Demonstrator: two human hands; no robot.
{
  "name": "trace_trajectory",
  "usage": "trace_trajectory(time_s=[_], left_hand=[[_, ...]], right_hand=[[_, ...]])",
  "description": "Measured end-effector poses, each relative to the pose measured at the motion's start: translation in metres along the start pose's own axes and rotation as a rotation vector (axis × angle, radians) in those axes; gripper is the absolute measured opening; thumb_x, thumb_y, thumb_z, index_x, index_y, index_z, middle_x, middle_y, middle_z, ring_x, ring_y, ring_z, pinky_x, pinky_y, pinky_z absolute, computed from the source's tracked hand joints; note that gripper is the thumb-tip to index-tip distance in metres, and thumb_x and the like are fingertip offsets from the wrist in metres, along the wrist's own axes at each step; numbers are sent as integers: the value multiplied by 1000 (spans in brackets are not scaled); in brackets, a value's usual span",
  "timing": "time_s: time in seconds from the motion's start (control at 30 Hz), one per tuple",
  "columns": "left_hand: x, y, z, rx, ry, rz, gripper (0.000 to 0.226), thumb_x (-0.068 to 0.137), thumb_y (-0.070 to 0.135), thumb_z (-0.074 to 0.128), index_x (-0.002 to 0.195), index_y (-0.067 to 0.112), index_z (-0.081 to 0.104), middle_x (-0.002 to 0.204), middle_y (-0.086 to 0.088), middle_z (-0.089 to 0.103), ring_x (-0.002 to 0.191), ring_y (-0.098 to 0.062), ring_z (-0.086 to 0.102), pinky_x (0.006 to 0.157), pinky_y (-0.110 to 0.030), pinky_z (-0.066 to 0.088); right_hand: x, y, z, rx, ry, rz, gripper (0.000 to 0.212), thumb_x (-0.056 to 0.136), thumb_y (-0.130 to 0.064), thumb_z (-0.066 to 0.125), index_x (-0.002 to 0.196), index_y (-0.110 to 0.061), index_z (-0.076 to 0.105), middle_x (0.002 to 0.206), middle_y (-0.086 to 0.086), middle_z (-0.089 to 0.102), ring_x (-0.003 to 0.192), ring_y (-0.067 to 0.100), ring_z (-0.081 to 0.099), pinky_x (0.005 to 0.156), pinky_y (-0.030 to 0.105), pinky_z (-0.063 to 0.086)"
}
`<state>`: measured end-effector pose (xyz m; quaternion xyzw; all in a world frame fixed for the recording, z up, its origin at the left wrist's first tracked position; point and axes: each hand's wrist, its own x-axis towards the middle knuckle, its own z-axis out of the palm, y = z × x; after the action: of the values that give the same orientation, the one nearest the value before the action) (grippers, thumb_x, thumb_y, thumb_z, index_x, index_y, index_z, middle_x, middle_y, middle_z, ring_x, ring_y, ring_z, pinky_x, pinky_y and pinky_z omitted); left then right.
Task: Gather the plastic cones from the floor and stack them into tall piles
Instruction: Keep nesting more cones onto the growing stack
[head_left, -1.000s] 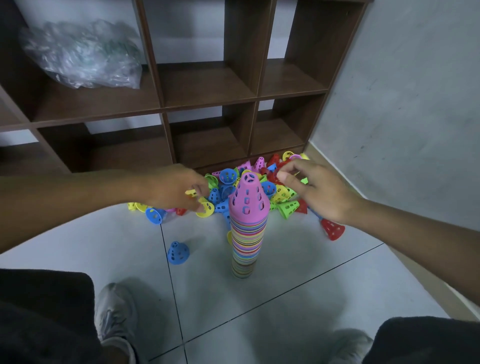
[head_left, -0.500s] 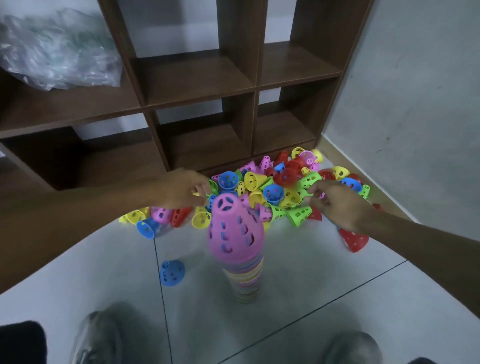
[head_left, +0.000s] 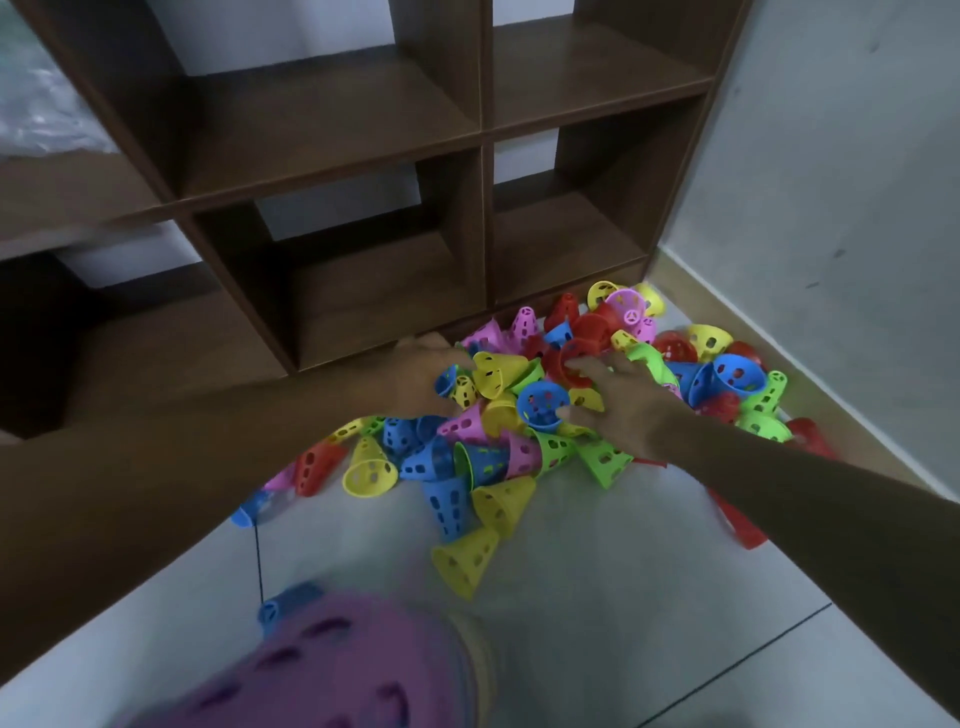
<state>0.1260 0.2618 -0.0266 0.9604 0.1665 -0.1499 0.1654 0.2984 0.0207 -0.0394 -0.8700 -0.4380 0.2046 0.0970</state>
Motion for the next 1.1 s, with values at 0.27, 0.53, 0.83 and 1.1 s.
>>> trace_trajectory(time_s=[0.27,0.53,0.83,1.1], left_hand=[[43,7,40,123,-24,123,79,82,52,77,149,50,35,166,-4,-2,150,-38,5,117,-55,30],[61,-2,66,208,32,212,60,83,62,70,137,47,49,164,-14,1,150,-41,15,109,-58,41],[76,6,74,167,195,152,50,78,54,76,115,32,52,150,-14,22,122,-37,47,83,-47,52],[78,27,81,240,222,53,31,91,31,66,119,19,59,155,-11,26,113,-39,53,89,-42,41]], right_hand=[[42,7,29,70,-62,16,84,84,-66,65,151,-50,19,167,6,0,151,44,7,116,58,27],[70,5,48,29,-107,11,98,72,-73,72,150,-54,16,166,9,-3,150,48,3,112,65,28],[91,-5,60,-130,-224,49,125,62,-71,80,157,-40,4,165,19,-7,148,51,8,111,65,33],[81,5,76,12,-59,20,91,73,-43,85,143,-36,27,133,11,38,135,37,30,104,52,45]])
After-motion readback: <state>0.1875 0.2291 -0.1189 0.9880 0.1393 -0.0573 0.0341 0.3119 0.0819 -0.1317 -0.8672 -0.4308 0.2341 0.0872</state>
